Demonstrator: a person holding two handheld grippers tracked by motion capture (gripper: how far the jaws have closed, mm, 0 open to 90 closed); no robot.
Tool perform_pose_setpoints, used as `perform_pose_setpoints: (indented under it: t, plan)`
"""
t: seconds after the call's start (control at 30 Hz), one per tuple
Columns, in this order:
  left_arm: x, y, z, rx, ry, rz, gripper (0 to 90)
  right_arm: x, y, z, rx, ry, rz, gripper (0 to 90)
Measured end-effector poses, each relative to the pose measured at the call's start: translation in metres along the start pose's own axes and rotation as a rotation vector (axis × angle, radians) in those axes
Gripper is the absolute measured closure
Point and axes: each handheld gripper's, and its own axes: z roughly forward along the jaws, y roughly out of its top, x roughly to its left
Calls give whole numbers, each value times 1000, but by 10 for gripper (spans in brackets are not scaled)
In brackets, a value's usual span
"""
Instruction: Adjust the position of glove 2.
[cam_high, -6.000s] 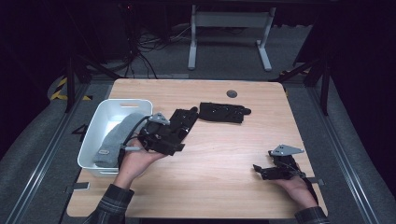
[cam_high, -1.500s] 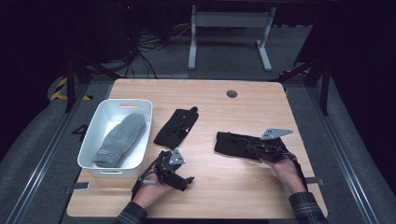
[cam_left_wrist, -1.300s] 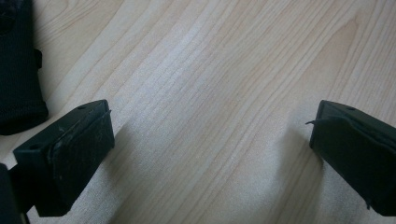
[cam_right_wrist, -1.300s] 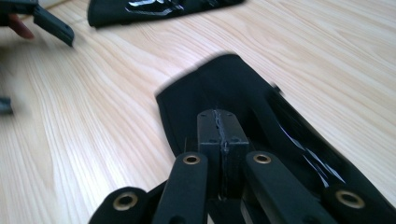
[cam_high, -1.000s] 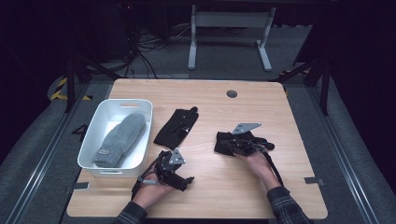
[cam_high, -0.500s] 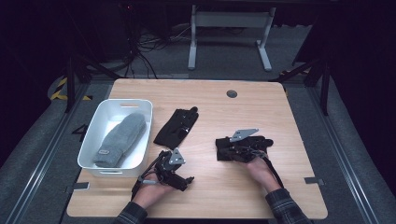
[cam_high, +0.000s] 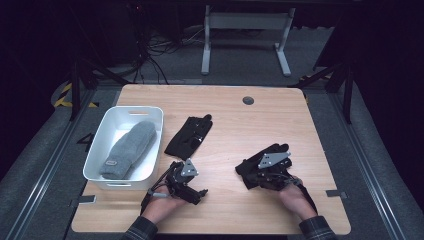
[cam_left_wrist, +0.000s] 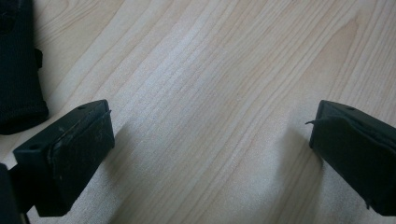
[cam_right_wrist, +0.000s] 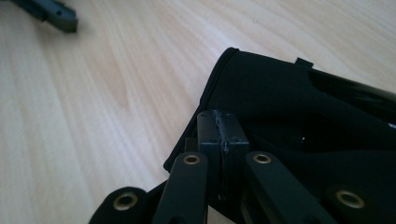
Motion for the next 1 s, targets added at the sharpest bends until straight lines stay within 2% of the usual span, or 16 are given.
perform_pose_setpoints:
  t: [0.27,0.47,0.6,0.73,0.8,0.9,1.0]
  plan:
    - [0,0,0,0,1,0,3,8,-22,-20,11,1,11,900]
    - [0,0,0,0,0,-1,3,9,-50,-45,14,-18,46,900]
    - [0,0,0,0,0,-2,3,7,-60,-58,-2,-36,59,900]
    - [0,0,0,0,0,-2,2,-1,-54,-67,-61,-87,73,900]
    - [0,0,0,0,0,-2,3,-9,-46,-68,-90,-122,94,900]
    - [0,0,0,0,0,-2,2,-22,-34,-64,-113,-159,114,900]
    - [0,0,0,0,0,-2,3,-33,-25,-56,-126,-177,135,900]
